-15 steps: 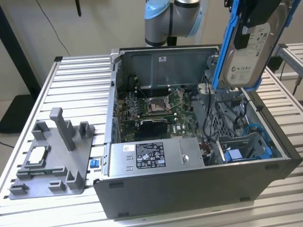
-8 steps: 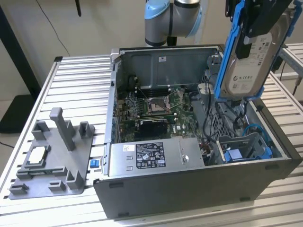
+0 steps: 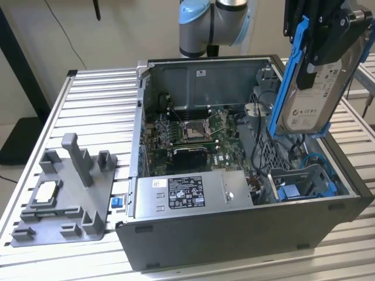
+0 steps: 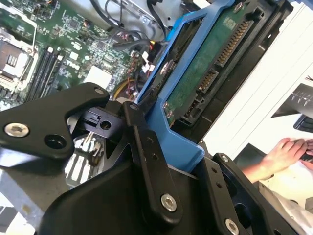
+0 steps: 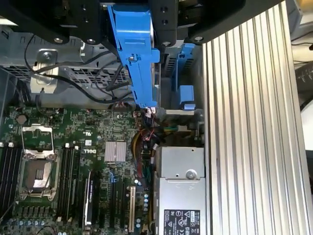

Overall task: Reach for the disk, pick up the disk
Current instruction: 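Pick up the disk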

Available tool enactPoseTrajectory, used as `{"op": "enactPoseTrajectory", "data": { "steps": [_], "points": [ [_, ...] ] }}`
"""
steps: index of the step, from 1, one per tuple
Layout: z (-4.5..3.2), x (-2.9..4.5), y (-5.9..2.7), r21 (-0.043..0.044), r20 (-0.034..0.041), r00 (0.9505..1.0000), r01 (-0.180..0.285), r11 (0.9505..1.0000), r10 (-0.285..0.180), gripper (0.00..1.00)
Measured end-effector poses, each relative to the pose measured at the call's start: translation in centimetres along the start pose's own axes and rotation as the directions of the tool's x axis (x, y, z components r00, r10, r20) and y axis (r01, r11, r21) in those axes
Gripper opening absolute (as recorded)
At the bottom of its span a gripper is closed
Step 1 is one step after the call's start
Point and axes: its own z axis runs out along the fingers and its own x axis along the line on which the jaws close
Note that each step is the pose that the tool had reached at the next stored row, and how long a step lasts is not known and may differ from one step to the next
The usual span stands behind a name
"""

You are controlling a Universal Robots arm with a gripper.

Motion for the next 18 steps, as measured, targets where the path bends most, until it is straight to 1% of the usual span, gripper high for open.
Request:
{"op": "enactPoseTrajectory", "data": {
  "steps": [3, 4, 9, 13, 16, 18],
  "points": [
    [0.31, 0.56, -0.17, -0.0029, 0.0094, 1.0000, -0.001, 1.0000, 0.001, 0.00],
    [0.44, 0.77, -0.21, -0.0041, 0.0112, 0.9999, -0.001, 1.0000, 0.001, 0.00],
    [1.15, 1.21, -0.30, -0.0090, 0.0118, 0.9999, -0.001, 1.0000, 0.001, 0.00],
    [1.75, 1.47, -0.52, -0.0120, 0.0148, 0.9999, -0.001, 0.9999, 0.001, 0.00],
    [2.10, 1.52, -0.90, -0.0133, 0.0196, 0.9998, -0.001, 0.9999, 0.002, 0.00],
    [2.28, 1.62, -1.18, -0.0155, 0.0267, 0.9996, -0.002, 0.9999, 0.002, 0.00]
  ]
}}
